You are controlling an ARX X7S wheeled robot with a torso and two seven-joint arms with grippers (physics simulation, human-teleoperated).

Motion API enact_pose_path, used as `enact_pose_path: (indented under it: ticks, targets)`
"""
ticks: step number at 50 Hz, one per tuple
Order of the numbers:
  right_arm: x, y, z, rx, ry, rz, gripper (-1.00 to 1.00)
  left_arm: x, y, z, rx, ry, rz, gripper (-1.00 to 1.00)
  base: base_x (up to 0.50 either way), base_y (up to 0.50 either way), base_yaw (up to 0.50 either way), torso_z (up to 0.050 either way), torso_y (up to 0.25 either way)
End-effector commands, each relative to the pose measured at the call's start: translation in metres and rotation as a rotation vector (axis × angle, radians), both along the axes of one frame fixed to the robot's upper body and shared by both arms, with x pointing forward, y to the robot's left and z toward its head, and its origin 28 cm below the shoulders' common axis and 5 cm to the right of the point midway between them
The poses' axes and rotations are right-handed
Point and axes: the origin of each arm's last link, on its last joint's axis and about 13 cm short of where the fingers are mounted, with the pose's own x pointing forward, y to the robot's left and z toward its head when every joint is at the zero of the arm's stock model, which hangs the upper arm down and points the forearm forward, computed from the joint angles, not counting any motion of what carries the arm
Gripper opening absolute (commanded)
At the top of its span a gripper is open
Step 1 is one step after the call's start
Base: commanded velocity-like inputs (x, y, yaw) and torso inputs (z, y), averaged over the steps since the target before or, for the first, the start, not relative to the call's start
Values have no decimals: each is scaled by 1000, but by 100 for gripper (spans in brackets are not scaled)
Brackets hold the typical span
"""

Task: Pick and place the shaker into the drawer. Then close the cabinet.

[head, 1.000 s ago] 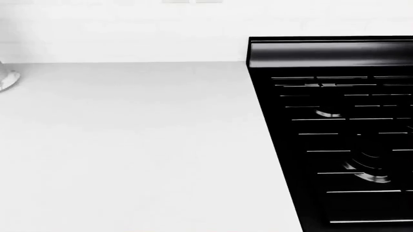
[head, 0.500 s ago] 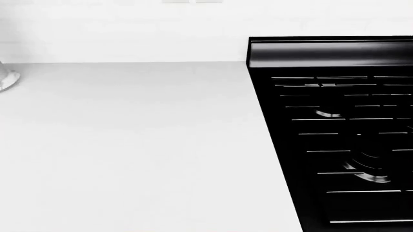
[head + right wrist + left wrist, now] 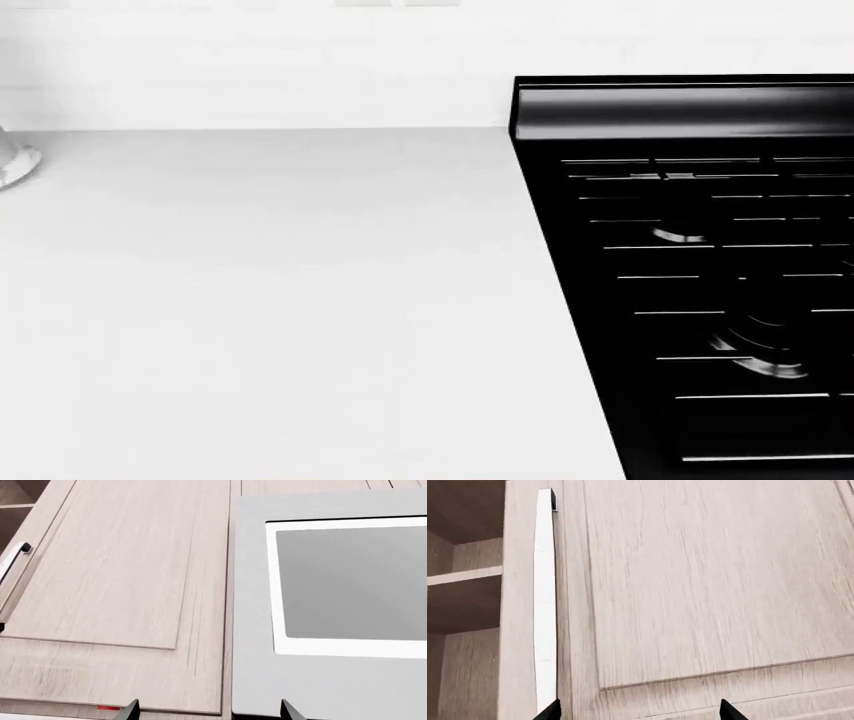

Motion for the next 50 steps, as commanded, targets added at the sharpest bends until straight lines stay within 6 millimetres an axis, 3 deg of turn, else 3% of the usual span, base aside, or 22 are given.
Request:
enact_pose_path:
  ticks: [1, 5, 29, 50]
  targets:
    - [-1, -1, -1, 4, 3, -4, 100, 46, -2, -5, 15, 101, 55, 100, 0, 0, 0, 0, 0]
    - [-2, -2, -1, 5, 6, -7, 100, 73, 0, -8, 9, 154, 106, 100, 0, 0, 0, 0, 0]
    - [-7, -4, 3, 7, 3, -13, 100, 117, -2, -7, 18, 211, 205, 100, 0, 0, 0, 0, 0]
    - [-7, -4, 3, 7, 4, -13, 100, 129, -5, -6, 12, 224, 210, 100, 0, 0, 0, 2, 0]
